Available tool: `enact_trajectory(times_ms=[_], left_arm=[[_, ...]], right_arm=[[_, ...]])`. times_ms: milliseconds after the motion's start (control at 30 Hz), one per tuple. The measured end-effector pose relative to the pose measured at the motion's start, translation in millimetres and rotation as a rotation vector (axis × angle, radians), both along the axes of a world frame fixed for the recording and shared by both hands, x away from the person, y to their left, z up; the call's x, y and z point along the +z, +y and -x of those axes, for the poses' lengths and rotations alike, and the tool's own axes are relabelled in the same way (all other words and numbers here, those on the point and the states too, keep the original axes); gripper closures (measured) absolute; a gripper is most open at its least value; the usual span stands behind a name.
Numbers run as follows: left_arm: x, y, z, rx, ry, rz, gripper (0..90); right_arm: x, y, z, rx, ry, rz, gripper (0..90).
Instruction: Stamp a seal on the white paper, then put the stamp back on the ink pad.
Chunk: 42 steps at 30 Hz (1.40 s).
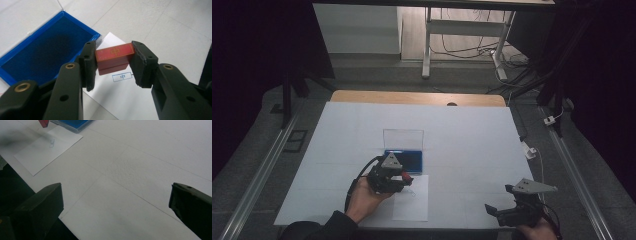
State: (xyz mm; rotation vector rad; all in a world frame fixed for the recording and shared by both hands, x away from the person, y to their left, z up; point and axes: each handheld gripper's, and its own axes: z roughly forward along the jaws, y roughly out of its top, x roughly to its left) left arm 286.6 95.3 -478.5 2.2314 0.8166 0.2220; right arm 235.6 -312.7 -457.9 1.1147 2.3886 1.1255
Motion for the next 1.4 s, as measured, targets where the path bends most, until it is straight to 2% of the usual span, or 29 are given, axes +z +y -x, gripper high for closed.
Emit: enact_trajectory(times_ms=[833,1400], left_arm=[[13.8,26.4,-17.0,0.088,-0.02,0.04,57.8],[12.1,27.2,-39.7,0.117,-0.011,0.066,57.8]], right_arm=[[-0.2,-0.4,0.1,0.001,-0.001,0.005,0.0],[-0.5,-0.4,-0.2,-0.005,0.002,0.003,0.0]])
